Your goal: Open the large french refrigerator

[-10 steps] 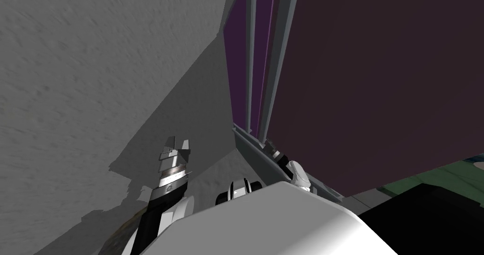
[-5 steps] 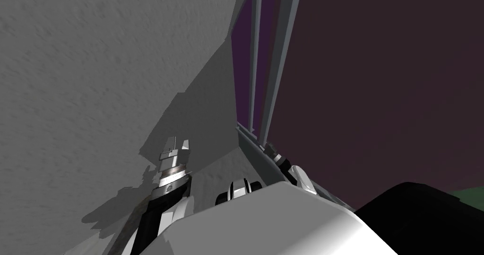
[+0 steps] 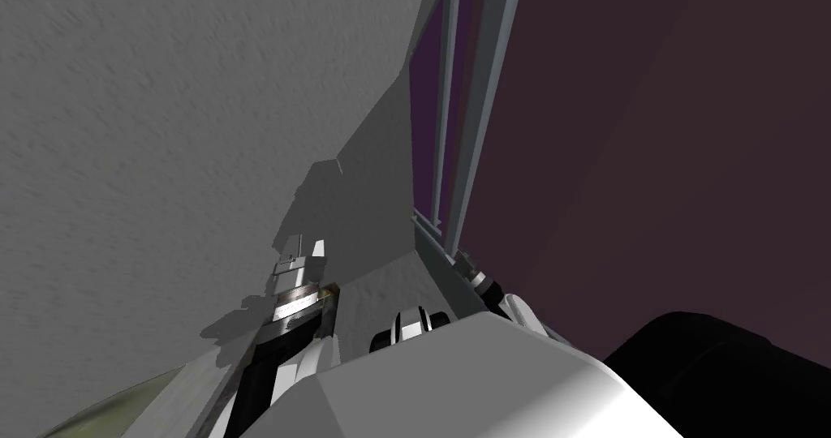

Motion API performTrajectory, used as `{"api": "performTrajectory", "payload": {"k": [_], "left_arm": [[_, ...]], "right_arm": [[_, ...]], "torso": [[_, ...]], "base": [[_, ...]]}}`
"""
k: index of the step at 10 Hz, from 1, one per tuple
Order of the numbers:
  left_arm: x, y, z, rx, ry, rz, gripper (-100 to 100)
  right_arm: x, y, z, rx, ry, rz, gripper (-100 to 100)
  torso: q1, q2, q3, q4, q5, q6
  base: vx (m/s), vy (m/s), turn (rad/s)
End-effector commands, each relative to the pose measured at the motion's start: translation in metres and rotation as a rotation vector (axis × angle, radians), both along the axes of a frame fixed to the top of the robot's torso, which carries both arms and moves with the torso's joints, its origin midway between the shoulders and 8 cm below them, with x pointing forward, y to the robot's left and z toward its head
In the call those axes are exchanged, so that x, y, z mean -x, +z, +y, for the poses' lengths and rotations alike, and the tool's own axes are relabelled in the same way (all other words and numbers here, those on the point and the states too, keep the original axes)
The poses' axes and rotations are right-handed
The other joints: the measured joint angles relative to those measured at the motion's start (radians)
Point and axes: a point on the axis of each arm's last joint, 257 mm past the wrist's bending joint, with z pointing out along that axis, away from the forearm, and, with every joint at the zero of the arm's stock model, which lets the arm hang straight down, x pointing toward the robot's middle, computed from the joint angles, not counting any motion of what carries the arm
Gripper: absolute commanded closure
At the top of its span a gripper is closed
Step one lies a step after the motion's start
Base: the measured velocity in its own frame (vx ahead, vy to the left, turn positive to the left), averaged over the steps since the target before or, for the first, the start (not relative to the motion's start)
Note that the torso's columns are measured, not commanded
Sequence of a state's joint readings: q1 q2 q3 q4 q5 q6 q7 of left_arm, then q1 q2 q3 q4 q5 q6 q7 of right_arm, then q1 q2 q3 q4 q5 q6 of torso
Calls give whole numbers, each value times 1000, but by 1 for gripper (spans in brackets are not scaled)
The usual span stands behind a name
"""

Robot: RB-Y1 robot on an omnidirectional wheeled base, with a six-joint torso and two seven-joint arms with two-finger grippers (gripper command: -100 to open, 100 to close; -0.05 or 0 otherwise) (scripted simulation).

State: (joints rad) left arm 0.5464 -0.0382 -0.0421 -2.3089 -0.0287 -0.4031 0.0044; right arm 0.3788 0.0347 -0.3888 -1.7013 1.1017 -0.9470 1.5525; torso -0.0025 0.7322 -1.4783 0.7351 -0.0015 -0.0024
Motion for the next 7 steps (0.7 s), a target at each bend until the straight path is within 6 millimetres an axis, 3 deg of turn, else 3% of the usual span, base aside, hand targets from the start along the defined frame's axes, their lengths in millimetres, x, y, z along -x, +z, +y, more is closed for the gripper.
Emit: {"api": "performTrajectory", "payload": {"k": [1,7], "left_arm": [[0,0,0,0,0,0,0],[0,0,0,0,0,0,0]], "right_arm": [[12,-2,9,3,1,5,100],[44,3,30,-15,-8,6,100]], "torso": [[1,0,0,0,0,-3],[5,2,1,2,2,-2]], "base": [[-63,-41,184],[-70,-34,210]]}}
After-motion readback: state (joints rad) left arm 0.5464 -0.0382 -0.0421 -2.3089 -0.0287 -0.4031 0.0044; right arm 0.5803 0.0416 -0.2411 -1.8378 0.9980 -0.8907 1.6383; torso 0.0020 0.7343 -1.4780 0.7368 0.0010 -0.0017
